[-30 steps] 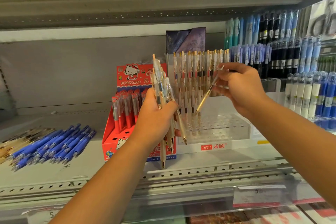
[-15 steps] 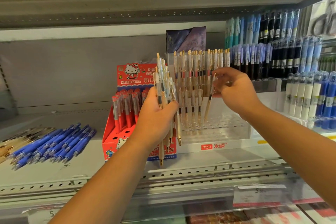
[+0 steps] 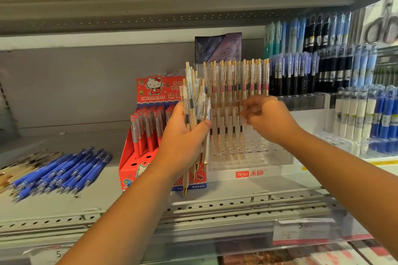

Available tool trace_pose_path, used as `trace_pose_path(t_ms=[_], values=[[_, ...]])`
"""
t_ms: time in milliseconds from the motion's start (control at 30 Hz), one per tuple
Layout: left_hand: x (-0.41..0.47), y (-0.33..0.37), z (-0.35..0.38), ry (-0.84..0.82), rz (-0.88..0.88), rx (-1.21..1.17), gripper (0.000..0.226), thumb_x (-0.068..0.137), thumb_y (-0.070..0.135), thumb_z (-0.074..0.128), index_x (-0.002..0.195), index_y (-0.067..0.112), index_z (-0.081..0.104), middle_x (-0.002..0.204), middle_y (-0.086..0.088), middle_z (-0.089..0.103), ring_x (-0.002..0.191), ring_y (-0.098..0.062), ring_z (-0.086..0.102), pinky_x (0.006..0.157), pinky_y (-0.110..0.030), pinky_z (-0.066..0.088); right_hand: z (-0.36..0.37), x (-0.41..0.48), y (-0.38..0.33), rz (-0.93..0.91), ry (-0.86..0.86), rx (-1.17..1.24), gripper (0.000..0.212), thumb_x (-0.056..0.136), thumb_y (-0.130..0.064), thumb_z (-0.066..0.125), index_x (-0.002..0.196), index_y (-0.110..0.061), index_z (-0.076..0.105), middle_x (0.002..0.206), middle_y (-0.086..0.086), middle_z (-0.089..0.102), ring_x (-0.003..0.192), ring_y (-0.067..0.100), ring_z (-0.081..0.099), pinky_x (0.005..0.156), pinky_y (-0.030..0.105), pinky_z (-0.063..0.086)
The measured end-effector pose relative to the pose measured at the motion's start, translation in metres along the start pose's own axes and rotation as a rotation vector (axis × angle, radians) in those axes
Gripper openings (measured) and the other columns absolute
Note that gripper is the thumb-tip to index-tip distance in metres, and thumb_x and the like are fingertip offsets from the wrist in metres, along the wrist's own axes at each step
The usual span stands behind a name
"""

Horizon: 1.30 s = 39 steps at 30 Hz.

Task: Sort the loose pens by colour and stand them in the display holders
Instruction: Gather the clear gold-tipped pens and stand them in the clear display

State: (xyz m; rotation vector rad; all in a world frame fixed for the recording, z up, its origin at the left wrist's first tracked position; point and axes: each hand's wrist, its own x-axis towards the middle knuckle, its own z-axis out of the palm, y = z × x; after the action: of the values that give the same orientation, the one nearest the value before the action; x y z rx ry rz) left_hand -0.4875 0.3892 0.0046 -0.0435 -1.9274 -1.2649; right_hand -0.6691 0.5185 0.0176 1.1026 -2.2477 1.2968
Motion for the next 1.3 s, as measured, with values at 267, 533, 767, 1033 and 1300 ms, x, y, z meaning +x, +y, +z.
trace_pose_path(t_ms=[267, 533, 767, 1033, 1300], values=[[-0.002, 0.003, 0.000, -0.015, 0.013, -0.010, 0.038, 0.096, 0.021, 0.062, 0.110, 0.054, 0.050, 0.105, 0.039, 0.062, 0.096, 0.018, 0.059, 0.061, -0.001, 0.046, -0.005, -0.015, -0.020, -0.090, 0.182, 0.027, 0.012, 0.091, -0.022, 0.064, 0.097, -0.027, 0.055, 0.084, -0.013, 0.060, 0.076, 0.002, 0.058, 0.057, 0.010, 0.043], [-0.003, 0.005, 0.002, -0.059, 0.062, -0.044, 0.035, 0.093, 0.019, 0.067, 0.114, 0.044, 0.056, 0.106, 0.028, 0.069, 0.098, 0.009, 0.064, 0.070, -0.003, 0.047, -0.001, -0.037, -0.064, 0.056, -0.242, 0.659, 0.037, 0.073, -0.016, 0.081, 0.101, -0.009, 0.057, 0.098, 0.012, 0.067, 0.084, 0.024, 0.073, 0.069, 0.037, 0.061], [-0.003, 0.003, 0.001, -0.077, 0.035, -0.082, 0.036, 0.093, 0.011, 0.065, 0.113, 0.040, 0.058, 0.105, 0.022, 0.071, 0.098, 0.003, 0.067, 0.073, -0.008, 0.050, 0.001, -0.041, -0.070, 0.149, -0.271, 0.890, 0.030, 0.077, 0.004, 0.074, 0.094, -0.008, 0.053, 0.080, 0.012, 0.067, 0.076, 0.022, 0.073, 0.069, 0.033, 0.059], [-0.003, 0.000, 0.001, -0.036, -0.043, -0.082, 0.024, 0.097, 0.016, 0.060, 0.105, 0.038, 0.060, 0.062, 0.004, 0.063, 0.046, -0.010, 0.055, 0.043, -0.020, 0.044, -0.012, -0.035, -0.064, 0.194, -0.202, 0.899, 0.032, 0.080, 0.007, 0.071, 0.104, -0.007, 0.056, 0.093, 0.013, 0.071, 0.078, 0.020, 0.072, 0.066, 0.029, 0.058], [-0.003, -0.001, -0.001, -0.037, -0.094, -0.038, 0.019, 0.097, 0.021, 0.060, 0.106, 0.038, 0.058, 0.063, 0.003, 0.062, 0.049, -0.011, 0.055, 0.046, -0.022, 0.046, -0.034, -0.018, -0.037, 0.007, 0.056, 0.512, 0.040, 0.083, 0.006, 0.067, 0.106, -0.024, 0.055, 0.095, 0.003, 0.074, 0.086, 0.016, 0.072, 0.072, 0.032, 0.061]])
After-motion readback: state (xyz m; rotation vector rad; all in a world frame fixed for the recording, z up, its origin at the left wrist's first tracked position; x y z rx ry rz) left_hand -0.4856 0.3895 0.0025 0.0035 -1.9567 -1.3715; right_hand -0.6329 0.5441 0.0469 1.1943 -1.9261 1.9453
